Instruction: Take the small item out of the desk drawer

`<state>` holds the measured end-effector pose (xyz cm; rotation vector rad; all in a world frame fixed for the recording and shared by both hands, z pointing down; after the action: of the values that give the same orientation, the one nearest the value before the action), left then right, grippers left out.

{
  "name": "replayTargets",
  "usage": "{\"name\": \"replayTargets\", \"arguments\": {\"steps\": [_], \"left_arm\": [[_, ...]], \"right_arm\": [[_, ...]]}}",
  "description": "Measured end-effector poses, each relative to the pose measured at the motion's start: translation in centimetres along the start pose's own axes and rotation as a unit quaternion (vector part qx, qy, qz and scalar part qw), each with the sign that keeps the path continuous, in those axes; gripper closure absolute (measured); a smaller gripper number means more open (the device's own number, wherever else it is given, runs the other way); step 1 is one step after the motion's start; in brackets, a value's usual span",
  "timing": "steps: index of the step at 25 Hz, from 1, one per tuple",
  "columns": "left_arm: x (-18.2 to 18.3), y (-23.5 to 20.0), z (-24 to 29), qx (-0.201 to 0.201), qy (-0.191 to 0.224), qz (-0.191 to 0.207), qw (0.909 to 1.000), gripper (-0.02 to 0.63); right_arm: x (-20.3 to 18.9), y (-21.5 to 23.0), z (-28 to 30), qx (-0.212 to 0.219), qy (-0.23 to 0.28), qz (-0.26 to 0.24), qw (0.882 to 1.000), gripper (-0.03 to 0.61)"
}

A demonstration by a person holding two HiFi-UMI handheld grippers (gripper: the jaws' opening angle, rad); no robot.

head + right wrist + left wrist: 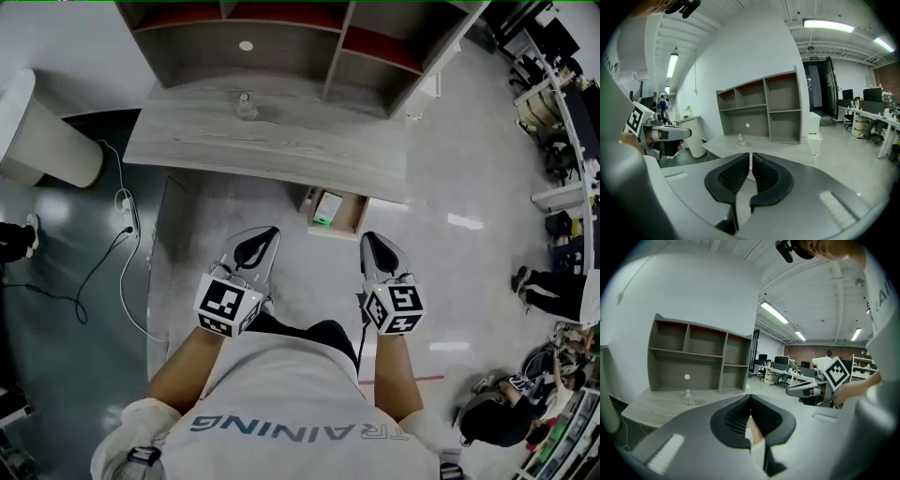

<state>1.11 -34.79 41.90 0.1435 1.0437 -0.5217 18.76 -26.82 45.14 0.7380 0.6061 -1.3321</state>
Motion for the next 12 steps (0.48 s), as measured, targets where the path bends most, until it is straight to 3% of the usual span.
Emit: {"name": "replayTargets", "arguments": {"steps": [6,12], "left_arm": [[-1.2,-6.1,2.5,-0.012,-0.030,0.002,0.9995,0.612],[-1.6,-6.9,5.8,-0.023,-0.045,-0.001,0.9987,0.612]], "right_arm": [[0.6,-1.3,4.6,-0.019,-0.013,0.021,1.000,0.541],[-1.6,0.7,7.4,-0.031,-0.044,0.051,0.997,0.534]]}}
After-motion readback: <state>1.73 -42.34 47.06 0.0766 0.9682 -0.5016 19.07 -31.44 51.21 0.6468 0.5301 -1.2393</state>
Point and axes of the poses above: the fingertips, and each gripper's own axes: z forward along the fingers, y to its right, x out of its top, the point moved 1 cm from there along -z, backward along the fingers, and after that the axes turned 15 degrees about -y, right-handed, at the moved point
